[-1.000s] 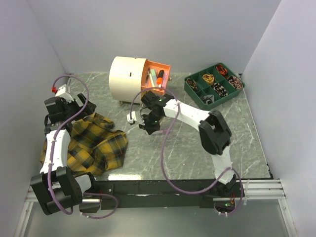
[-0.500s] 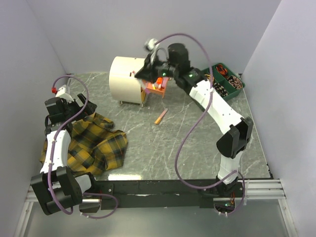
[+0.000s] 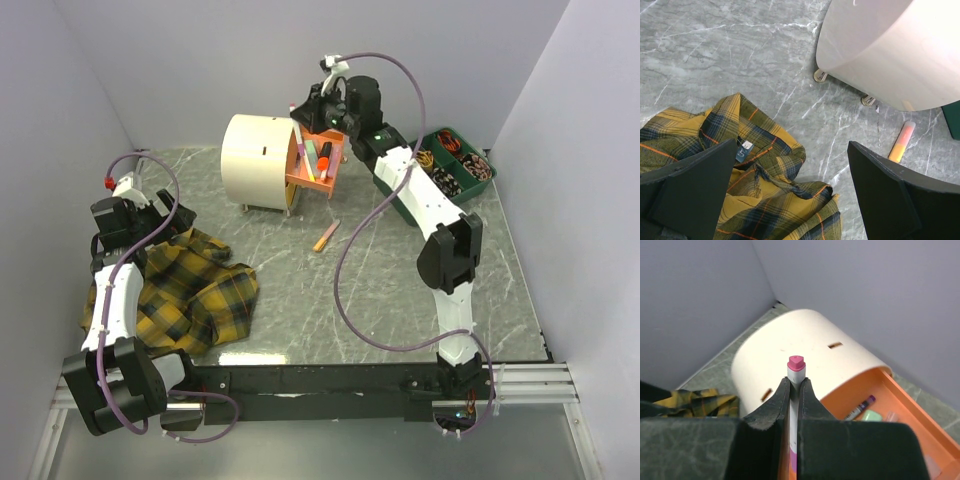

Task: Sort the stationery into containers
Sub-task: Place the pen in the drawer, then pick up the pen from the center of the board.

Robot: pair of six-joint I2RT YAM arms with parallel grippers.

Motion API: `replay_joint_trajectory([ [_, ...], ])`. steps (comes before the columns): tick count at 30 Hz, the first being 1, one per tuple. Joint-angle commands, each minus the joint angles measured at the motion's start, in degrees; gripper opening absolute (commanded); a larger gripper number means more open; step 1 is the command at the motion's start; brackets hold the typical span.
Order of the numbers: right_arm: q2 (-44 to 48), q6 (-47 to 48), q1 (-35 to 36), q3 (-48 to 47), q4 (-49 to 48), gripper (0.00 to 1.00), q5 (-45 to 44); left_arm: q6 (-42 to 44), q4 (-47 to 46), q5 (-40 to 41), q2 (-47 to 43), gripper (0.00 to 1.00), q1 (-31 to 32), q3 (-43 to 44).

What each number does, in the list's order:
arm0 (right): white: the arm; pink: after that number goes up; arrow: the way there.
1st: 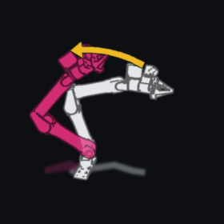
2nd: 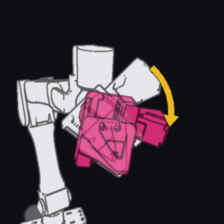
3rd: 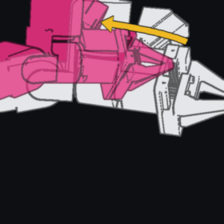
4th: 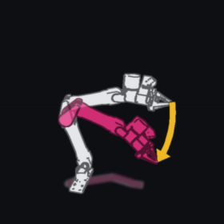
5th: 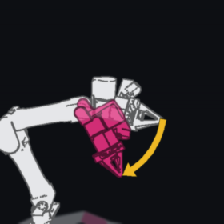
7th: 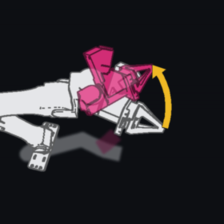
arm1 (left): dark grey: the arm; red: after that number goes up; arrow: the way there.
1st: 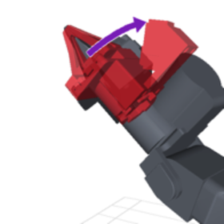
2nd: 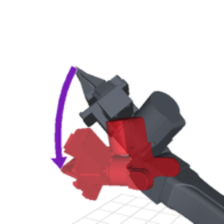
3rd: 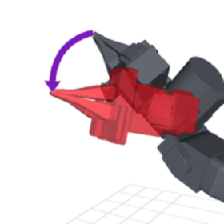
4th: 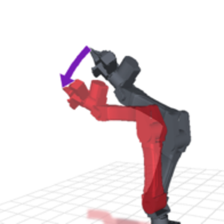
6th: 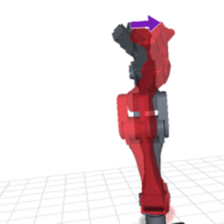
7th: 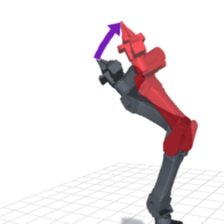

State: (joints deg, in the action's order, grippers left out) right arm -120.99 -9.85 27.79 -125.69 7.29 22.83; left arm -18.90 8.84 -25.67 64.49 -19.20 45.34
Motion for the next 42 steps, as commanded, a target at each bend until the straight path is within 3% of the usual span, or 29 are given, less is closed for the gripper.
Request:
replay_joint_trajectory([
  [1,-0.6,-1.4,-0.6,-0.6,-1.9,0.0,-5.1,0.8,-1.2,-0.4,-0.7,0.99,0.0,1.0],
  [4,-0.7,-0.9,-1.0,0.0,-1.8,0.02,-5.6,0.8,-1.3,-0.4,-0.5,0.99,0.0,0.7],
  [6,-0.6,-0.6,-1.2,0.2,-1.6,0.09,-6.4,0.8,-1.4,-0.5,-0.2,1.0,0.0,0.6],
  [8,-0.5,-0.3,-1.2,0.4,-1.4,0.25,-6.7,0.7,-1.6,-0.4,-0.2,1.0,-0.1,0.6],
  [9,-0.1,-0.3,-1.2,0.6,-1.2,0.43,-7.0,0.6,-1.7,-0.4,-0.1,0.99,-0.2,0.5],
  [10,0.0,-0.3,-1.4,0.9,-1.2,0.53,-7.2,0.6,-1.8,-0.4,-0.1,1.0,-0.2,0.6],
  [12,0.4,0.2,-1.5,1.4,-0.9,0.64,-6.5,0.5,-2.0,-0.4,0.0,1.0,-0.1,0.6],
  [18,4.2,3.0,-1.3,4.5,-0.3,0.69,-2.1,0.4,-2.2,-0.7,-0.2,0.99,-0.2,0.3],
  [20,5.9,5.8,-1.2,8.4,-0.3,0.69,3.9,0.3,-2.3,-0.6,-0.5,1.0,-0.2,0.2],
  [23,10.5,20.9,0.2,15.1,2.8,0.66,16.2,0.1,-2.5,-0.8,-0.8,0.99,-0.2,-0.1],
  [24,13.1,32.8,1.6,16.9,7.6,0.66,19.2,0.0,-2.5,-0.8,-0.9,1.0,-0.2,-0.2],
  [26,15.5,46.2,3.3,21.7,14.6,0.66,22.8,0.0,-2.7,-0.8,-0.9,0.99,-0.2,-0.3],
  [27,17.1,59.5,4.3,23.0,22.3,0.66,22.7,0.0,-2.8,-0.7,-1.1,0.99,-0.2,-0.4],
  [30,19.3,82.0,7.5,28.4,34.6,0.64,19.4,-0.1,-3.0,-0.8,-1.2,1.0,-0.2,-0.7],
  [33,19.0,98.0,9.9,31.9,42.4,0.62,12.6,0.1,-2.8,-0.7,-1.5,0.99,-0.2,-0.8],
  [36,17.0,106.8,11.7,32.4,47.0,0.6,6.2,0.2,-2.4,-0.6,-1.7,0.99,-0.3,-1.0],
  [42,12.2,114.2,13.3,29.7,50.5,0.58,0.1,0.5,-2.0,-0.2,-2.0,1.0,-0.3,-0.5],
])
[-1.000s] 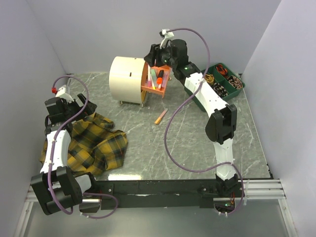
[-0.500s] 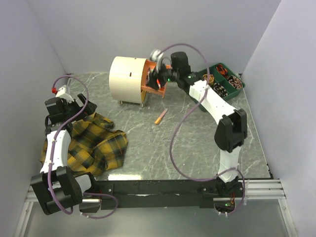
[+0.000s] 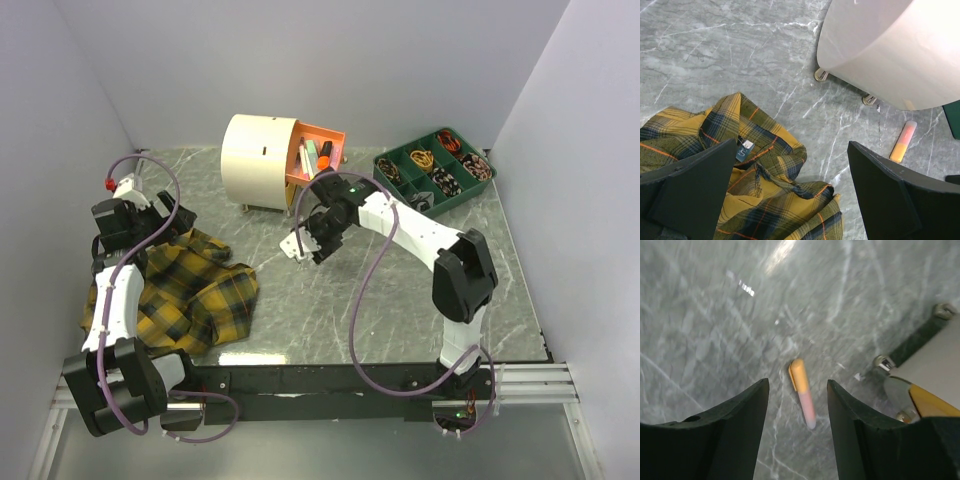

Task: Sort the stationery into containers
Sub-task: Pick up the pen from the center of the board.

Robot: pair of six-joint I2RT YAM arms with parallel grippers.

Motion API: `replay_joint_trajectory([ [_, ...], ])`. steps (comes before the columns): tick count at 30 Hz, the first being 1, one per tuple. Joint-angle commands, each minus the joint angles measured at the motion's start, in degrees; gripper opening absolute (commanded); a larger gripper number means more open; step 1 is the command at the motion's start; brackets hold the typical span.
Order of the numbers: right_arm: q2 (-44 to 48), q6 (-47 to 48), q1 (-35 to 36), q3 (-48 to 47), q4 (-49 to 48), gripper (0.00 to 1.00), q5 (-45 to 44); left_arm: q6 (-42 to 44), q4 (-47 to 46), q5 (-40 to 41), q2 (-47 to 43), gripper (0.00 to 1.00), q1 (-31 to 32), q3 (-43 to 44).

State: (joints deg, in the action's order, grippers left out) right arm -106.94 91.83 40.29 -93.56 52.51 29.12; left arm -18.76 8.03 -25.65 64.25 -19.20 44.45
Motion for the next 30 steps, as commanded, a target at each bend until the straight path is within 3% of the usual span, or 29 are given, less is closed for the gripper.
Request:
replay_joint_trajectory([
  [1,-2.1,13.2,0.9,-2.4,5.4,0.58,-7.7,0.5,-1.1,-0.1,-1.8,0.99,-0.3,0.3],
  [7,-6.6,14.3,1.6,-5.0,7.6,0.58,-10.0,0.8,-0.7,0.1,-1.8,0.99,-0.4,0.7],
  [30,-19.2,8.6,0.7,-9.8,-0.7,0.56,-22.3,1.2,-1.0,0.3,-0.1,0.99,-1.1,0.6],
])
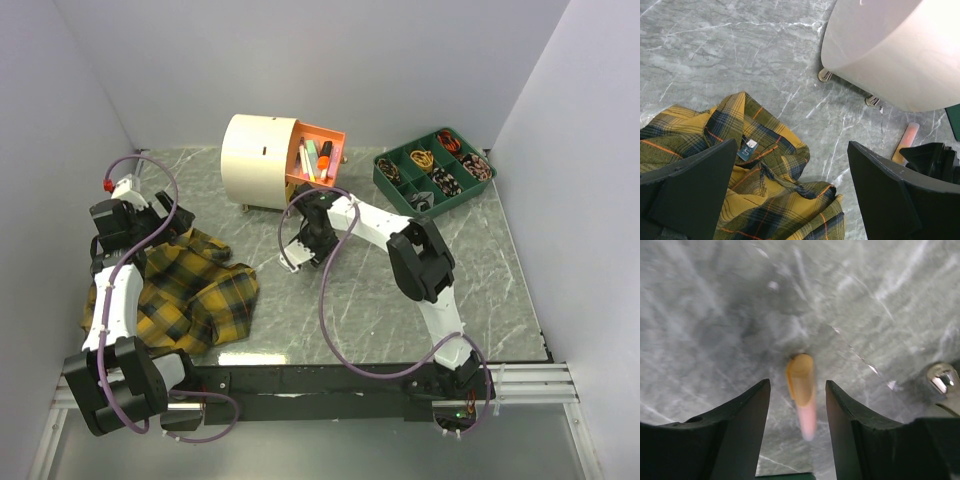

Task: Sort the stationery into containers
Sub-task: Pick up the pen from the center of the board.

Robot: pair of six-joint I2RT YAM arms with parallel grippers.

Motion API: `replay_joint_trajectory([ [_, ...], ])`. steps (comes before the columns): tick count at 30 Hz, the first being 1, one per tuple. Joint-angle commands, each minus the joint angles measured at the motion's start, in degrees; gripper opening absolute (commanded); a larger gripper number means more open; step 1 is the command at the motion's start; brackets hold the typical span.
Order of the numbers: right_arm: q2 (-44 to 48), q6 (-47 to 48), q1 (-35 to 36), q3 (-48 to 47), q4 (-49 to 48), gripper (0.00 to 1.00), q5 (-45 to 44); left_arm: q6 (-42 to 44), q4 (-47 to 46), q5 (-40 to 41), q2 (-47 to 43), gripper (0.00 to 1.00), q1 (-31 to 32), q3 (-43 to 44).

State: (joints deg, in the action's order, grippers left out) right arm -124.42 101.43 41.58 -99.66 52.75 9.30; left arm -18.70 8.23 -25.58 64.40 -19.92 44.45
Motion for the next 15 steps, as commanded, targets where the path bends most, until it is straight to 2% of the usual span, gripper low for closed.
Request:
replay_joint_trajectory([
  [1,-2.4,-0.9,-0.8,-3.7,-1.1,0.56,-2.9,1.1,-1.2,0.4,-0.1,0.99,-0.5,0.6],
  [6,-4.7,-1.1,-1.2,-5.5,0.0,0.46,-5.1,1.1,-1.2,0.4,0.1,1.0,-0.5,0.6],
  [8,-5.5,-1.4,-1.2,-5.5,0.8,0.45,-5.7,1.0,-1.2,0.4,0.1,0.99,-0.5,0.5],
  [10,-5.6,-1.4,-1.2,-5.2,1.5,0.38,-5.9,1.0,-1.3,0.3,0.1,0.99,-0.6,0.4],
  [11,-5.7,-1.5,-1.1,-5.1,2.0,0.33,-6.2,1.0,-1.3,0.3,0.1,0.99,-0.6,0.4],
  [12,-5.7,-1.7,-1.0,-5.5,2.6,0.22,-6.2,1.0,-1.2,0.2,-0.1,0.99,-0.5,0.5],
  [15,-3.9,-3.0,-0.4,-6.0,4.6,0.08,-3.7,0.9,-1.2,0.2,-0.1,0.99,-0.5,0.6],
])
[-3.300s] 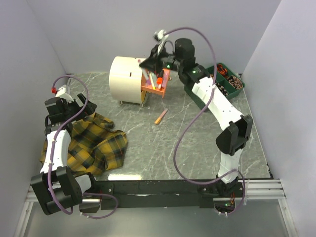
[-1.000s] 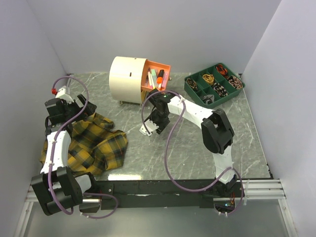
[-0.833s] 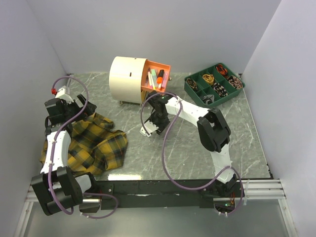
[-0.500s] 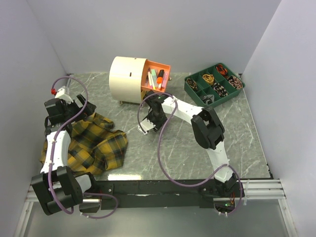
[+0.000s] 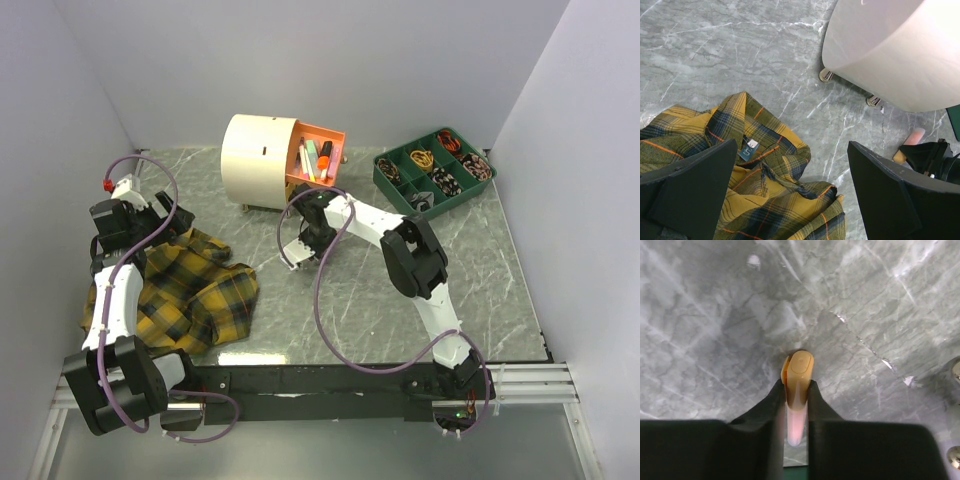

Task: Sort the stationery into containers
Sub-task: Pick up the pen from the center of the board.

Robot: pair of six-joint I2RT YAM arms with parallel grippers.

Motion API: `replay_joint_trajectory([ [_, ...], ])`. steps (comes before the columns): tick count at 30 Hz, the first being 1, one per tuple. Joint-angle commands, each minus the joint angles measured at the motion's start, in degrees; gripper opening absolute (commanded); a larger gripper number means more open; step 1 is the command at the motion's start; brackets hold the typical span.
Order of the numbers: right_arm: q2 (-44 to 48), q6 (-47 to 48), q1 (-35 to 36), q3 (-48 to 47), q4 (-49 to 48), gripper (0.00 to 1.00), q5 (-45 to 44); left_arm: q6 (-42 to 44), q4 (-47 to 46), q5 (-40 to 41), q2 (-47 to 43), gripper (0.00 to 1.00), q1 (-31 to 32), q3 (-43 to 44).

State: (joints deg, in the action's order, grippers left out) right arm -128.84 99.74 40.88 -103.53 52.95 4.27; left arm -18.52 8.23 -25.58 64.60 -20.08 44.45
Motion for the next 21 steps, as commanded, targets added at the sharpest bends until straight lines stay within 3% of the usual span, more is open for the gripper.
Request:
replay_joint_trajectory([
  [1,2.6,-2.2,0.8,-2.3,5.3,0.07,2.7,0.8,-1.2,0.1,-0.3,0.99,-0.3,0.6],
  [9,15.4,-14.4,3.9,-9.6,11.4,0.04,23.6,-0.6,-2.4,-1.2,0.0,1.0,-0.3,0.3],
  [14,18.7,-36.3,4.4,-14.9,7.5,0.04,38.7,-1.7,-3.1,-4.3,1.1,0.99,-0.3,0.8],
  [17,21.4,-55.9,2.5,-14.1,-4.7,0.0,42.5,-3.2,-3.0,-5.2,2.5,0.99,-0.3,2.4],
  [18,22.7,-67.6,0.2,-13.4,-9.0,0.0,43.9,-3.3,-2.6,-5.4,2.8,1.0,-0.3,3.2],
  [20,23.9,-81.6,-3.0,-10.0,-24.5,0.0,45.1,-2.5,-1.2,-6.7,4.6,0.99,-0.3,5.7],
  [21,24.4,-94.2,-6.0,-9.0,-34.5,0.0,44.9,-2.1,-0.7,-7.0,5.4,0.99,-0.4,6.6],
])
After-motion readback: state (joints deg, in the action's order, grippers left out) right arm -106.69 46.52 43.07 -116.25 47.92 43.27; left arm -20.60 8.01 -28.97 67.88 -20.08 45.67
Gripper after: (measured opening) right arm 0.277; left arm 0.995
